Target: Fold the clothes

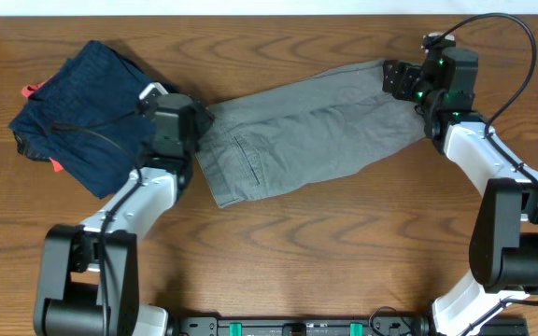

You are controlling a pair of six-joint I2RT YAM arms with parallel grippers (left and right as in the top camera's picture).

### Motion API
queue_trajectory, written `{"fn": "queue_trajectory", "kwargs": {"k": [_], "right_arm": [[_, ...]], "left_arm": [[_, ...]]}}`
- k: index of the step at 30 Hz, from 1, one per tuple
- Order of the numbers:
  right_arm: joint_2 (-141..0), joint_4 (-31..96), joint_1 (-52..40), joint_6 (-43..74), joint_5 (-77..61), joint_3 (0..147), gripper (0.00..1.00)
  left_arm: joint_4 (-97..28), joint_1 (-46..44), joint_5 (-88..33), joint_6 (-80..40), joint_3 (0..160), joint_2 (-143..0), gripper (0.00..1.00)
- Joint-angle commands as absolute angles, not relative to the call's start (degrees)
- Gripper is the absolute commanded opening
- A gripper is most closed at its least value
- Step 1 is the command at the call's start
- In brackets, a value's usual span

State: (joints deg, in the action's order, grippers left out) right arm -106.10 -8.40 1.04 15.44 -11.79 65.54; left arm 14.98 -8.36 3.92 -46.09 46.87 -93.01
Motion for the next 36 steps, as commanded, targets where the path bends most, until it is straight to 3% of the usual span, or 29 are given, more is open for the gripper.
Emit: {"fn": "queue_trajectory", "kwargs": {"k": [1,4,11,16,20,24,26,30,34,35,36], "right_arm": [[-105.43,-4.62,1.34,14.02,-10.96,66.54,0.73],[-105.58,3.05,1.45,11.46,-10.92,66.54,0.64],[-110.50,14.24,1.34,3.03,-9.98,66.52,0.54],[-114.76,20.27,1.50,3.16,-5.30,66.52,0.57],[-114.59,31.22,1.83,6.81,-1.85,66.52,0.45],[-113.16,46.06,2.59,13.23,0.89,66.52,0.23],[-112.20,52.95,2.85,16.82,3.53,66.52,0.19],[-108.77,60.58,2.94,18.65,5.61,66.52,0.19],[-102.45,59.75,2.94,18.61,5.78,66.67,0.22],[-100.62,58.30,2.94,18.59,5.78,66.76,0.33],[-98.72,56.38,2.94,18.59,5.78,66.76,0.50]], "left_arm": [[13.13,-5.58,-5.93,-42.02,48.73,-89.95,0.72],[7.92,-5.54,-11.62,-41.98,48.73,-88.71,0.73],[-7.03,-8.75,-14.13,-42.00,47.97,-89.34,0.73],[-11.57,-11.22,-14.39,-41.01,47.79,-89.38,0.74],[-15.38,-12.75,-14.61,-39.70,47.79,-89.36,0.74],[-20.45,-12.99,-16.21,-35.77,47.79,-89.23,0.73],[-22.59,-12.99,-16.34,-33.80,47.79,-88.90,0.73],[-24.36,-12.99,-16.53,-31.70,47.81,-87.50,0.74],[-23.57,-12.99,-16.53,-31.70,47.81,-84.40,0.73],[-23.03,-12.99,-16.53,-31.70,47.81,-83.50,0.73],[-22.28,-12.99,-16.56,-31.70,47.81,-82.48,0.74]]}}
